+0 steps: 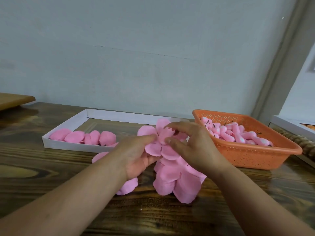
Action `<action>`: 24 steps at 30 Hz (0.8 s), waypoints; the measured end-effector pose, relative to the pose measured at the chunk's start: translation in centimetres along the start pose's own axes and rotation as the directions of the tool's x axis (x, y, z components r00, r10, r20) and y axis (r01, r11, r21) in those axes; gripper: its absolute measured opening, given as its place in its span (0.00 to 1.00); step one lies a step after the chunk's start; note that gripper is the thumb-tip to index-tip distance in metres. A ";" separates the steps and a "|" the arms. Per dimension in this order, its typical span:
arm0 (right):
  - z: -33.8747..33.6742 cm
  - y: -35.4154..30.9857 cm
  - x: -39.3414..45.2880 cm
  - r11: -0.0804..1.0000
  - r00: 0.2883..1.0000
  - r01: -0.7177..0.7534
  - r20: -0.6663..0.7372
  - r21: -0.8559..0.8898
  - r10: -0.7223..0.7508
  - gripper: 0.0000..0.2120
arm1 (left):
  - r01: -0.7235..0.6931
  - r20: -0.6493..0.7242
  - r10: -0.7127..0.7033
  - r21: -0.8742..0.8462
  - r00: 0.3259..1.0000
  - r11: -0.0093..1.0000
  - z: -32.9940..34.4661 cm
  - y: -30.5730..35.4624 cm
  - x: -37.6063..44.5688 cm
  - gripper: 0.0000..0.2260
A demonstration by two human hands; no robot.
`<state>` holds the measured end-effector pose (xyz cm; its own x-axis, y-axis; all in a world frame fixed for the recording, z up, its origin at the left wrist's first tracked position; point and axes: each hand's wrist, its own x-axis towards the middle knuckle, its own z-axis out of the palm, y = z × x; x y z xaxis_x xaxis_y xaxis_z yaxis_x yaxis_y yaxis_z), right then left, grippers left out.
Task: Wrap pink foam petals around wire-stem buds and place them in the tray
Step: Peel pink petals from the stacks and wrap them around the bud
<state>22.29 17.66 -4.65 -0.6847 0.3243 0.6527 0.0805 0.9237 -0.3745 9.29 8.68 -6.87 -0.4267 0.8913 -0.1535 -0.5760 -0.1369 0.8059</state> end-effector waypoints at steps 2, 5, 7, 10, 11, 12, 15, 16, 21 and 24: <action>0.0 0.2 0.1 0.999 1.000 -0.017 0.022 -0.027 0.018 0.08 | 0.005 -0.002 -0.005 -0.019 1.000 1.000 -0.1 -0.1 0.1 0.09; -0.2 0.5 0.3 0.983 0.987 -0.142 0.095 0.115 0.132 0.11 | 0.008 0.056 -0.005 -0.054 0.998 0.999 0.1 -0.4 -0.2 0.11; -0.4 0.6 0.4 0.960 0.978 -0.200 0.100 0.197 0.183 0.14 | 0.008 0.129 0.003 -0.081 0.992 0.997 0.3 -0.5 -0.5 0.12; -0.6 0.9 0.5 0.927 0.971 -0.238 0.079 0.291 0.225 0.12 | 0.014 0.166 0.007 -0.125 0.986 0.992 0.6 -0.6 -0.7 0.12; -0.6 1.0 0.5 0.923 0.970 -0.244 0.073 0.299 0.233 0.11 | 0.023 0.171 0.002 -0.144 0.985 0.989 0.6 -0.6 -0.8 0.12; -0.6 1.1 0.5 0.923 0.970 -0.243 0.068 0.297 0.234 0.11 | 0.035 0.174 -0.006 -0.165 0.985 0.986 0.7 -0.7 -0.8 0.12; -0.6 1.0 0.5 0.928 0.971 -0.236 0.094 0.289 0.218 0.09 | 0.050 0.198 -0.016 -0.167 0.980 0.985 0.7 -1.0 -0.8 0.13; -0.5 0.9 0.5 0.930 0.971 -0.235 0.115 0.283 0.211 0.09 | 0.046 0.204 -0.017 -0.137 0.979 0.989 0.7 -1.0 -0.9 0.14; -0.7 0.4 0.5 0.956 0.964 -0.218 0.198 0.198 0.179 0.07 | 0.039 0.078 -0.036 -0.043 0.996 0.998 0.8 -0.9 -0.8 0.11; -0.7 0.3 0.5 0.961 0.959 -0.211 0.229 0.180 0.167 0.06 | 0.072 -0.002 -0.073 -0.043 0.997 0.996 0.8 -0.7 -0.8 0.06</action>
<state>22.49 18.27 -4.02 -0.8091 0.4188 0.4122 0.0914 0.7827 -0.6157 10.65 8.41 -6.86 -0.3852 0.8980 -0.2128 -0.6347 -0.0904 0.7674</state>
